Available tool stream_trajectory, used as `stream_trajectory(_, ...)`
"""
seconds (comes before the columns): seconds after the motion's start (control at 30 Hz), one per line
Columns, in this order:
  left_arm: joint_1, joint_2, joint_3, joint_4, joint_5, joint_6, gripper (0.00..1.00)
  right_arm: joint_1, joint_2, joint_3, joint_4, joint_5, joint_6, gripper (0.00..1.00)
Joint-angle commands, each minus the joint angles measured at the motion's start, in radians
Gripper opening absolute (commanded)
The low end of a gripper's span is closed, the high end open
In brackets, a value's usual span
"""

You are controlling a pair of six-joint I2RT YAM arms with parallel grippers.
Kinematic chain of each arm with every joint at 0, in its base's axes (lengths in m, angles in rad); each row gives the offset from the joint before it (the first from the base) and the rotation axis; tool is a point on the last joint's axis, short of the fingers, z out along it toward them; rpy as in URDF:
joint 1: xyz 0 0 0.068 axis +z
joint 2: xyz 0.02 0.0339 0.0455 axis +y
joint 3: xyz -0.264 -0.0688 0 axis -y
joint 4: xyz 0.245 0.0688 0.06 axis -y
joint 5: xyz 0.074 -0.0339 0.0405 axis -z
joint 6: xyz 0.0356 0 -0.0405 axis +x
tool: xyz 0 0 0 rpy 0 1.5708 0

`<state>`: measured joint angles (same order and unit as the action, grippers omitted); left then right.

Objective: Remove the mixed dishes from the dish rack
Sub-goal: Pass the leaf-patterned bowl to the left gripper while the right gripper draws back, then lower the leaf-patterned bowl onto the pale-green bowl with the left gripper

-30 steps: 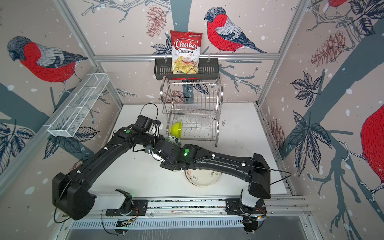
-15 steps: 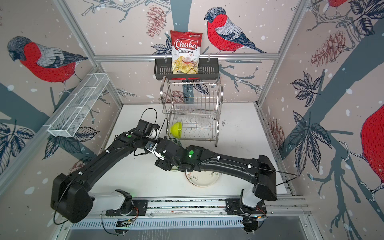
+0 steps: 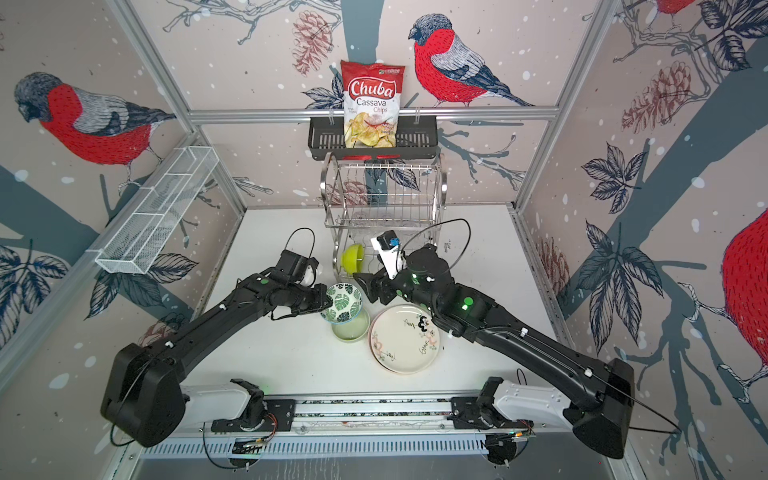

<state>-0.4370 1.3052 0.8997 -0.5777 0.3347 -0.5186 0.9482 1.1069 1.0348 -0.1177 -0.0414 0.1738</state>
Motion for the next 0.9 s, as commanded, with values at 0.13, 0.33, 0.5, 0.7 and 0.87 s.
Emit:
stream_trajectory(0.13,-0.005,0.034,0.003,0.071,-0.002,-0.001,0.0,-0.037,-0.027,-0.053,0.039,-0.061,0.085,0.82)
stream_trajectory(0.33,-0.008,0.079,0.003,0.08,-0.005,0.002,0.0,-0.06,-0.04,-0.071,0.04,-0.071,0.087,0.82)
stream_trajectory(0.5,-0.009,0.122,0.002,0.086,-0.003,0.004,0.0,-0.076,-0.044,-0.092,0.054,-0.089,0.098,0.82)
stream_trajectory(0.7,-0.009,0.149,0.001,0.102,0.001,0.006,0.0,-0.086,-0.051,-0.103,0.051,-0.091,0.104,0.82)
stream_trajectory(0.87,-0.011,0.16,0.002,0.102,0.003,0.008,0.0,-0.095,-0.052,-0.108,0.051,-0.091,0.106,0.82)
